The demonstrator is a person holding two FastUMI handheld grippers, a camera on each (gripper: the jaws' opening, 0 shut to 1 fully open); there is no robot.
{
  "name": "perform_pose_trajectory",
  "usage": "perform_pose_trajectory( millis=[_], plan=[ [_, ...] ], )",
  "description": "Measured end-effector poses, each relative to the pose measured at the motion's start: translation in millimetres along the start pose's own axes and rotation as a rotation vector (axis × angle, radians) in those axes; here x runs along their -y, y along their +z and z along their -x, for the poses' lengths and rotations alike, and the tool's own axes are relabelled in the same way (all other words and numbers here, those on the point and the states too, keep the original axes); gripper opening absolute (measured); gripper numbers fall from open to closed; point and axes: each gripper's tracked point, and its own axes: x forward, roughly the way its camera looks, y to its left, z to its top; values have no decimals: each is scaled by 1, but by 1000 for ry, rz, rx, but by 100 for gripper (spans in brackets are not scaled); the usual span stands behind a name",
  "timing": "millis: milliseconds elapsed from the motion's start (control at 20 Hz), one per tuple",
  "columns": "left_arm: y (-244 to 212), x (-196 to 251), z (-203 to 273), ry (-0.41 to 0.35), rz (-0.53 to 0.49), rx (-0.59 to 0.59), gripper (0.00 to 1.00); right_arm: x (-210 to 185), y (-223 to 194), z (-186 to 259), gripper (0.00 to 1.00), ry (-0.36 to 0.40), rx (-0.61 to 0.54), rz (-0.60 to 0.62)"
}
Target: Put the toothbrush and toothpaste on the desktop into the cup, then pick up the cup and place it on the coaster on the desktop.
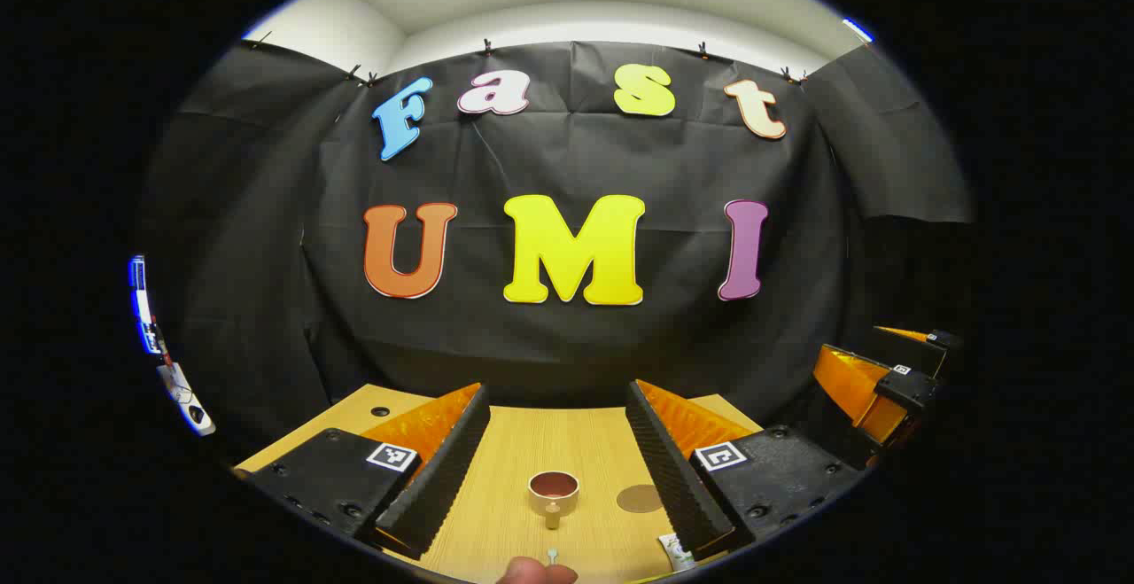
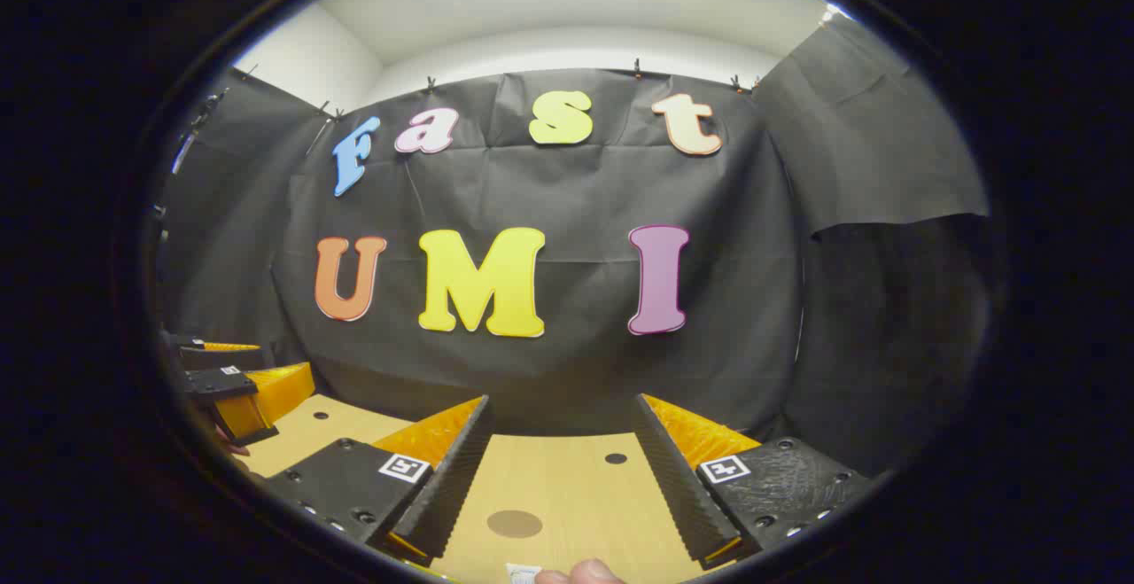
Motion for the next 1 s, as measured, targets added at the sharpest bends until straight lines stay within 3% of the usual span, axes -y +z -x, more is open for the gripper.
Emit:
perform_pose_trajectory(
  millis=[350,1000],
  plan=[
    [5,11,4,-11,-47,27,97,2,-3,-1,95,4,-10,3],
    [1,19,10,-8,-27,9,98,7,-1,0,97,20,-13,-19]
  ],
)
